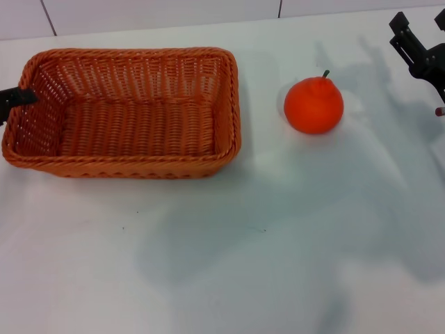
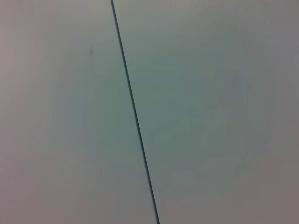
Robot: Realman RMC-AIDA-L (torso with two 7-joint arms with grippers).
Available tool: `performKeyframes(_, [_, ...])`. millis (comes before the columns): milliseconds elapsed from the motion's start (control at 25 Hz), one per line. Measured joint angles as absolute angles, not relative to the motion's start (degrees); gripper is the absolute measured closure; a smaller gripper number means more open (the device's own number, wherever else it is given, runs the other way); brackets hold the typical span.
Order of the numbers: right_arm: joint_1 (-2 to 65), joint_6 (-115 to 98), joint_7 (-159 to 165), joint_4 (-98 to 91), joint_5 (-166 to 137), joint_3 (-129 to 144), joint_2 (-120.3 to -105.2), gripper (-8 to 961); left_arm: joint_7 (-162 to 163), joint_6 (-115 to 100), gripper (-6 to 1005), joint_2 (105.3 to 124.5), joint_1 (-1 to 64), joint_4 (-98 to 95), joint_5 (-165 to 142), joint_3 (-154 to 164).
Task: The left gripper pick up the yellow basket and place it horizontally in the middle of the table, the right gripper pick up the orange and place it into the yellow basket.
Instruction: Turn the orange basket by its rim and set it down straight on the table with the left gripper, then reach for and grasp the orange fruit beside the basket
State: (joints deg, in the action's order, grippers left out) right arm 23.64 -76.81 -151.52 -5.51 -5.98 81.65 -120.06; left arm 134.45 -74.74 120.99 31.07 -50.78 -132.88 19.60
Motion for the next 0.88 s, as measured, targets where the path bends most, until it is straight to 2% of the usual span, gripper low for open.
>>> performKeyframes(200, [23.64,-76.81,-151.54,-5.37,-5.97,81.65,-120.06,22,134.30,-74.34,344,121.19,30.92,-51.70,-132.85,19.60])
performKeyframes(400, [23.64,-76.81,-151.53,-5.35,-5.98,81.64,-120.06,23,132.32,-71.42,123,123.08,30.03,-56.82,-132.85,19.60])
performKeyframes(480, [23.64,-76.81,-151.51,-5.45,-5.98,81.65,-120.06,23,131.60,-69.24,121,123.72,29.61,-59.01,-132.85,19.59])
performKeyframes(880, [25.38,-73.16,-148.21,-5.69,-5.98,86.41,-120.12,38,117.25,-62.53,111,123.98,26.47,-58.08,-114.34,19.48])
